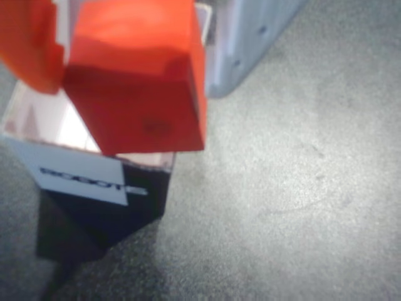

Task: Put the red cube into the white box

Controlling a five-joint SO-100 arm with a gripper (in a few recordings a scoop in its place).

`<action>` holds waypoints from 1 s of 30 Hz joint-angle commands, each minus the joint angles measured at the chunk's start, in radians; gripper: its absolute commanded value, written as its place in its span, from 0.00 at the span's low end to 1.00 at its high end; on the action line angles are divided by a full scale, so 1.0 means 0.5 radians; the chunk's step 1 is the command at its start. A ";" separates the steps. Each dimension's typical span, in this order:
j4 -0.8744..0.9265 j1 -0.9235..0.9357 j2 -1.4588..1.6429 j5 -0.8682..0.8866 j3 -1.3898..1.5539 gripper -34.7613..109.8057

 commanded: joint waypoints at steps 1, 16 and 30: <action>-0.006 -0.006 0.043 0.015 -0.015 0.36; 0.417 0.000 0.193 0.083 -0.009 0.32; 0.273 -0.098 0.199 -0.506 -0.175 0.24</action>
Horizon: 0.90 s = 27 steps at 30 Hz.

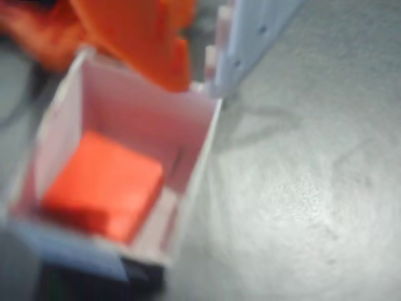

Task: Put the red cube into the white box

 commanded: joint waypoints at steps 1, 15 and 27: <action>-0.074 -0.117 0.034 -0.242 -0.144 0.24; -1.046 -1.571 0.175 -0.500 0.178 0.24; -1.405 -2.230 0.601 -0.543 0.804 0.24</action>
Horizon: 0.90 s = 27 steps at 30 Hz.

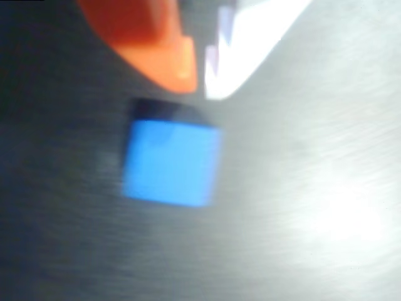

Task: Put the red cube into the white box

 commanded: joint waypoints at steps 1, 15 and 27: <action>0.028 -0.058 0.408 -0.009 0.184 0.24; 0.012 -0.098 1.065 0.172 0.764 0.24; 0.420 -0.061 1.065 0.414 0.822 0.24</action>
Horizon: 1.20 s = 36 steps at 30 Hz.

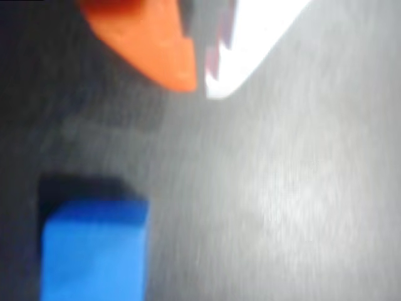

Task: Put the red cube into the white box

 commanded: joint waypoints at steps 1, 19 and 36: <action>0.212 0.015 0.009 0.021 -0.009 0.24; 0.497 0.018 0.009 0.000 -0.009 0.24; 0.497 0.018 0.009 0.000 -0.009 0.24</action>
